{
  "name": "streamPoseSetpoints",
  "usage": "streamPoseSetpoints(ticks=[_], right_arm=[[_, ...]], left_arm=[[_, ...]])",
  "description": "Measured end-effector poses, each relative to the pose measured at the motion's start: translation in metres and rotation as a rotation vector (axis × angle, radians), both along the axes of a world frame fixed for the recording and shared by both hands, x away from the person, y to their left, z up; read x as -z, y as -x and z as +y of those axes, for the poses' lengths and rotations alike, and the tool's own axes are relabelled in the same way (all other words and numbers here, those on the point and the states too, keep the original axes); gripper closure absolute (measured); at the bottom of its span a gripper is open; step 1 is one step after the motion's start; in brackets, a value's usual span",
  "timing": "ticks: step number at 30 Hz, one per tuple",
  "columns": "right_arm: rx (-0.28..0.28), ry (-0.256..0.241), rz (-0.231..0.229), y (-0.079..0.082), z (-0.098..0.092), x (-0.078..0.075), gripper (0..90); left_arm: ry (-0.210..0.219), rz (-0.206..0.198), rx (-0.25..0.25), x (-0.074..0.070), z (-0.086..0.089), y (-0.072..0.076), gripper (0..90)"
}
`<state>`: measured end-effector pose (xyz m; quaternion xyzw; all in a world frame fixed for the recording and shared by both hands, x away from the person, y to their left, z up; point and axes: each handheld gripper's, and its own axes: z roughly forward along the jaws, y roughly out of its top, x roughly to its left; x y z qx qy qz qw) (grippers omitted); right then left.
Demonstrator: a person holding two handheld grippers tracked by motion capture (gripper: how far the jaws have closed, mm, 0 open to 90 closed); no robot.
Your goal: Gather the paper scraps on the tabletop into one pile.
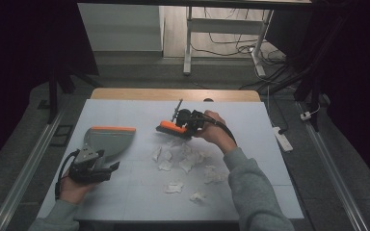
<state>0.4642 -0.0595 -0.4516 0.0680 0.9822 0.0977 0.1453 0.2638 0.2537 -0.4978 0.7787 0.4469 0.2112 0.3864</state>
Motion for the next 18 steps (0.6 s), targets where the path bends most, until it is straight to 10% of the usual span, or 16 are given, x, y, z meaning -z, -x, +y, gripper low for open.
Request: streamPoseSetpoints(ticks=[10, 18], right_arm=[[-0.077, 0.008, 0.073, 0.032, -0.020, -0.005, 70.1], [-0.003, -0.127, 0.065, 0.036, -0.047, -0.018, 70.1]], left_arm=[[0.009, 0.003, 0.000, 0.000, 0.000, 0.000, 26.1], [0.004, 0.005, 0.001, 0.000, -0.003, 0.000, 26.1]])
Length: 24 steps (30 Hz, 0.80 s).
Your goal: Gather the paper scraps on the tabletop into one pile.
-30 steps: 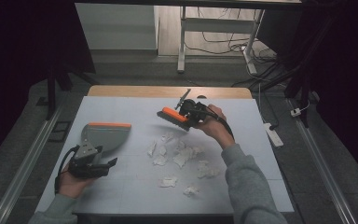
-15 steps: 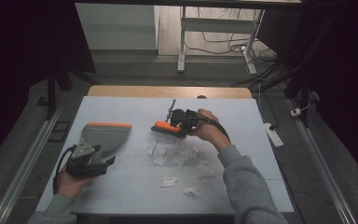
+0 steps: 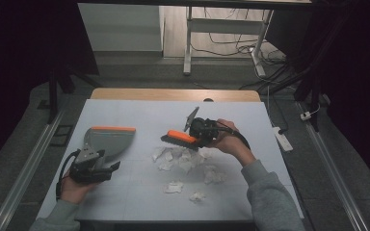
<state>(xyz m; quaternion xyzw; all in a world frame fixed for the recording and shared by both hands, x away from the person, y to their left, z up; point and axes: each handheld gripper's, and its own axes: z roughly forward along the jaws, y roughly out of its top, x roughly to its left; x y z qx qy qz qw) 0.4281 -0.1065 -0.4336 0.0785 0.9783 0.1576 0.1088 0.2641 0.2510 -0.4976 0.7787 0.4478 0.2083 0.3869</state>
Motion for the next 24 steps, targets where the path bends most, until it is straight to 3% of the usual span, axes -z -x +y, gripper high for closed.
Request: streamPoseSetpoints(ticks=[7, 11, 16, 20, 24], right_arm=[[0.141, -0.161, -0.009, -0.008, -0.012, -0.017, 70.1], [0.196, -0.252, 0.025, -0.003, -0.007, -0.026, 70.1], [0.214, -0.312, 0.102, 0.013, 0.019, -0.022, 70.0], [0.188, -0.327, 0.148, 0.023, 0.046, -0.014, 70.0], [0.211, -0.337, 0.196, 0.027, 0.072, -0.003, 70.0]], left_arm=[[0.001, 0.002, -0.005, 0.000, 0.001, 0.000, 26.1], [0.000, 0.001, -0.005, 0.001, 0.001, 0.000, 26.1], [-0.001, 0.001, -0.005, 0.001, 0.001, 0.000, 26.2], [-0.006, 0.000, -0.003, 0.001, 0.000, 0.000, 26.2], [-0.004, -0.001, -0.004, 0.001, 0.001, 0.000, 26.2]])
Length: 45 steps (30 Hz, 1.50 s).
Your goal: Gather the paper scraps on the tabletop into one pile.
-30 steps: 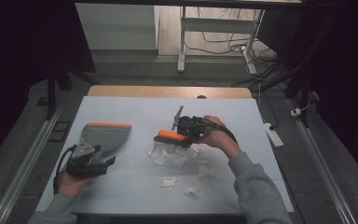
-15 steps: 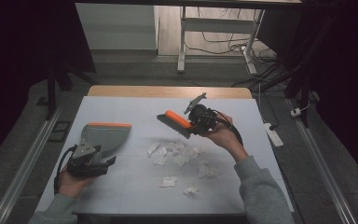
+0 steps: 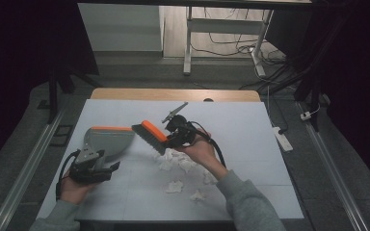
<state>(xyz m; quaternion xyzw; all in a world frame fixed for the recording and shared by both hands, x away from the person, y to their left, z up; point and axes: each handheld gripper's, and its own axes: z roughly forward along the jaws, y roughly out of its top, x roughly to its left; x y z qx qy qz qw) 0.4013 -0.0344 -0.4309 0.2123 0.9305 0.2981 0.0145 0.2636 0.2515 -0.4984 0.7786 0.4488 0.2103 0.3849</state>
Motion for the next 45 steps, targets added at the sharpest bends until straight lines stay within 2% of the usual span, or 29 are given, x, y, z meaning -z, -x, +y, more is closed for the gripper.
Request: streamPoseSetpoints(ticks=[3, 5, 7, 9, 12, 16, 20, 22, 25, 29, 33, 39, 40, 42, 45], right_arm=[[0.000, 0.020, 0.032, 0.000, 0.017, 0.013, 70.0], [0.015, 0.015, 0.067, -0.003, 0.025, 0.021, 70.0], [0.027, 0.016, 0.103, -0.007, 0.030, 0.029, 70.1], [0.036, 0.039, 0.120, -0.009, 0.031, 0.035, 70.0], [0.097, 0.032, 0.156, -0.016, 0.021, 0.036, 70.1], [0.160, 0.059, 0.164, -0.022, -0.004, 0.036, 70.1], [0.203, 0.062, 0.155, -0.020, -0.029, 0.030, 70.1], [0.210, 0.040, 0.138, -0.018, -0.038, 0.023, 70.1], [0.202, -0.027, 0.130, -0.014, -0.046, 0.009, 70.0], [0.146, -0.056, 0.111, -0.003, -0.042, -0.004, 70.0], [0.077, -0.067, 0.145, 0.012, -0.028, -0.002, 70.0], [0.017, -0.025, 0.178, 0.024, -0.007, 0.019, 70.0], [0.018, -0.016, 0.182, 0.024, -0.005, 0.022, 70.0], [0.016, 0.033, 0.175, 0.022, -0.002, 0.030, 70.0], [0.051, 0.070, 0.144, 0.018, -0.008, 0.034, 70.0]], left_arm=[[0.006, -0.001, 0.000, 0.000, 0.001, 0.000, 26.2], [0.006, 0.000, -0.001, 0.000, 0.001, 0.000, 26.2], [0.005, 0.001, 0.001, 0.000, 0.001, 0.000, 26.2], [0.005, 0.000, 0.001, 0.000, 0.001, 0.001, 26.2], [0.009, 0.000, 0.000, 0.001, 0.001, 0.000, 26.2], [0.009, -0.005, 0.001, 0.000, 0.001, 0.001, 26.2], [0.006, -0.005, 0.006, -0.001, 0.000, 0.001, 26.2], [0.005, -0.005, 0.005, -0.001, 0.000, 0.001, 26.2], [0.004, -0.005, 0.003, -0.001, 0.000, 0.001, 26.2], [0.004, -0.003, 0.000, 0.000, 0.000, 0.000, 26.2], [0.002, -0.001, -0.001, 0.000, 0.000, 0.000, 26.2], [0.000, -0.001, 0.003, 0.001, 0.000, 0.000, 26.2], [-0.001, -0.001, 0.002, 0.000, 0.000, 0.001, 26.2], [0.001, -0.002, 0.001, 0.000, 0.000, 0.001, 26.2], [0.001, -0.002, 0.000, 0.000, 0.001, 0.001, 26.2]])
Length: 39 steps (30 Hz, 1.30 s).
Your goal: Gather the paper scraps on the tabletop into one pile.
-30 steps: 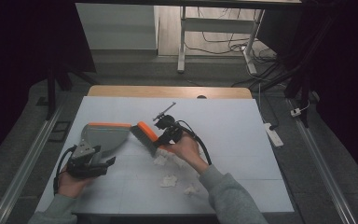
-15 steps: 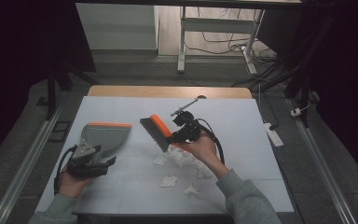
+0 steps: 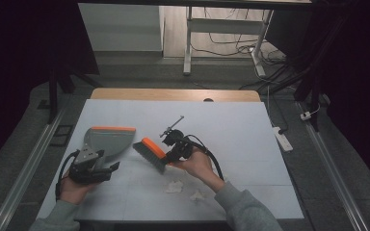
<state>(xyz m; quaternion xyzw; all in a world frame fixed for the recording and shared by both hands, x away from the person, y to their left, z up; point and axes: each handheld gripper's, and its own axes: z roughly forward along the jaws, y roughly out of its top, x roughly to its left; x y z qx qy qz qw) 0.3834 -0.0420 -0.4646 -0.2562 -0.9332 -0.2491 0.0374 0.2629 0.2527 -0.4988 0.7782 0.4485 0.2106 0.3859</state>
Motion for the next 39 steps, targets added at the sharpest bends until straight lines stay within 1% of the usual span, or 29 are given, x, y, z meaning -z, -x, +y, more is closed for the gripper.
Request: streamPoseSetpoints(ticks=[2, 4, 5, 7, 8, 10, 12, 14, 18, 20, 22, 24, 26, 31, 32, 34, 37, 39], right_arm=[[0.025, 0.000, -0.005, -0.003, -0.009, -0.001, 70.0], [0.050, 0.031, -0.045, -0.004, -0.019, -0.002, 70.1], [0.061, 0.036, -0.053, -0.006, -0.024, -0.002, 70.0], [0.088, 0.023, -0.045, -0.007, -0.034, -0.004, 70.0], [0.093, 0.021, -0.053, -0.007, -0.038, -0.005, 70.0], [0.099, -0.005, -0.058, -0.007, -0.045, -0.011, 70.0], [0.096, -0.046, -0.060, -0.004, -0.050, -0.019, 70.1], [0.083, -0.073, -0.079, 0.000, -0.054, -0.029, 70.1], [0.062, -0.117, -0.116, 0.006, -0.061, -0.046, 70.0], [0.056, -0.132, -0.115, 0.009, -0.064, -0.052, 70.0], [0.043, -0.144, -0.108, 0.013, -0.068, -0.056, 70.0], [0.029, -0.145, -0.101, 0.020, -0.071, -0.055, 70.0], [0.002, -0.128, -0.090, 0.028, -0.073, -0.050, 70.0], [-0.064, -0.087, -0.035, 0.047, -0.073, -0.038, 70.0], [-0.084, -0.076, -0.030, 0.051, -0.072, -0.037, 70.0], [-0.119, -0.054, -0.042, 0.060, -0.068, -0.035, 70.0], [-0.191, -0.038, -0.016, 0.073, -0.063, -0.031, 70.0], [-0.228, -0.002, -0.004, 0.081, -0.057, -0.027, 70.0]], left_arm=[[0.000, 0.001, 0.001, 0.000, 0.000, 0.000, 26.3], [0.000, 0.001, 0.002, 0.000, -0.001, -0.001, 26.4], [-0.001, 0.002, 0.002, 0.000, -0.001, -0.001, 26.4], [-0.003, 0.003, 0.004, 0.000, -0.002, -0.001, 26.5], [-0.004, 0.004, 0.005, 0.001, -0.002, -0.001, 26.5], [-0.007, 0.004, 0.005, 0.001, -0.003, -0.001, 26.5], [-0.007, 0.004, 0.005, 0.001, -0.003, -0.001, 26.5], [-0.005, 0.006, 0.004, 0.001, -0.003, -0.001, 26.5], [-0.006, 0.005, 0.003, 0.001, -0.003, -0.001, 26.6], [-0.008, 0.004, 0.003, 0.001, -0.003, -0.001, 26.6], [-0.006, 0.005, 0.002, 0.001, -0.002, -0.001, 26.6], [-0.004, 0.006, 0.002, 0.001, -0.002, -0.001, 26.6], [-0.006, 0.006, 0.002, 0.001, -0.002, -0.001, 26.6], [-0.010, 0.006, 0.005, 0.001, -0.004, -0.001, 26.6], [-0.013, 0.006, 0.005, 0.001, -0.004, -0.001, 26.6], [-0.011, 0.005, 0.004, 0.000, -0.005, -0.001, 26.6], [-0.012, 0.004, 0.005, 0.000, -0.005, -0.001, 26.6], [-0.012, 0.006, 0.005, 0.000, -0.005, -0.001, 26.7]])
